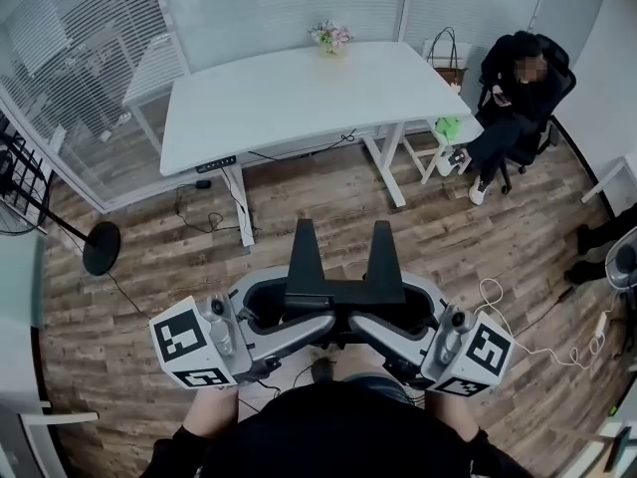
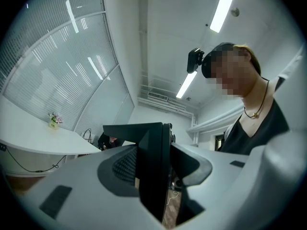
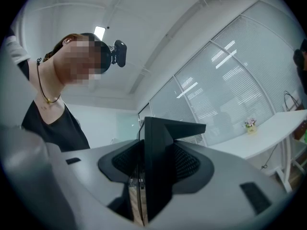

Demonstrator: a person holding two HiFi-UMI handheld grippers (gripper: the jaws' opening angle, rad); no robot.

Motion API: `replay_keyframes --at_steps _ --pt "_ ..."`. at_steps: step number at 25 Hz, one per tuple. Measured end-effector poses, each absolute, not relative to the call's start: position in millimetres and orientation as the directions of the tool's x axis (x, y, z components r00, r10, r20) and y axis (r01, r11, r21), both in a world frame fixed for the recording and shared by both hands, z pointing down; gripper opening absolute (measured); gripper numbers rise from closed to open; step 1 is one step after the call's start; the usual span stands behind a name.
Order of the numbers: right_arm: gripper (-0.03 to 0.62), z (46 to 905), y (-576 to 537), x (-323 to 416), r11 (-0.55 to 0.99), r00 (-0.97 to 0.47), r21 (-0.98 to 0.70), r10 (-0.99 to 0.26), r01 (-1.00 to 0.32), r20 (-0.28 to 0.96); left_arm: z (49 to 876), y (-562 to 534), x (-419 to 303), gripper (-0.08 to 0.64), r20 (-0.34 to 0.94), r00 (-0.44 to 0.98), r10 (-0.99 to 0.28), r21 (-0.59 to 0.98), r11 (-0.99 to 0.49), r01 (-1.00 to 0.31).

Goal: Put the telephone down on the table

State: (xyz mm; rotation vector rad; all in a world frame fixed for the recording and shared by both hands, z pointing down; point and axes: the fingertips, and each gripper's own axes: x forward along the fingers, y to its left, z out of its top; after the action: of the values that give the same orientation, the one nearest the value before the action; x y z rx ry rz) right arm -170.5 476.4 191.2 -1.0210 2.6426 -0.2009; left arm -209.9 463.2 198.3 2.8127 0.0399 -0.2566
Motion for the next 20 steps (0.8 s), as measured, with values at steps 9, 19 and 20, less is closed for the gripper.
replay_keyframes --at_steps 9,19,20 --pt "0.21 192 441 -152 0.746 -0.711 -0.234 -0.666 -0.624 -0.226 200 428 -191 0.21 -0.177 0.984 -0.013 0.305 -0.951 0.043" --pt "0.21 188 392 -129 0.755 -0.719 -0.222 -0.656 -0.617 -0.232 195 380 -168 0.21 -0.177 0.984 -0.016 0.294 -0.955 0.037" --pt "0.21 187 385 -125 0.756 -0.72 -0.223 -0.654 -0.615 -0.233 195 373 -165 0.21 -0.175 0.984 -0.018 0.293 -0.956 0.035"
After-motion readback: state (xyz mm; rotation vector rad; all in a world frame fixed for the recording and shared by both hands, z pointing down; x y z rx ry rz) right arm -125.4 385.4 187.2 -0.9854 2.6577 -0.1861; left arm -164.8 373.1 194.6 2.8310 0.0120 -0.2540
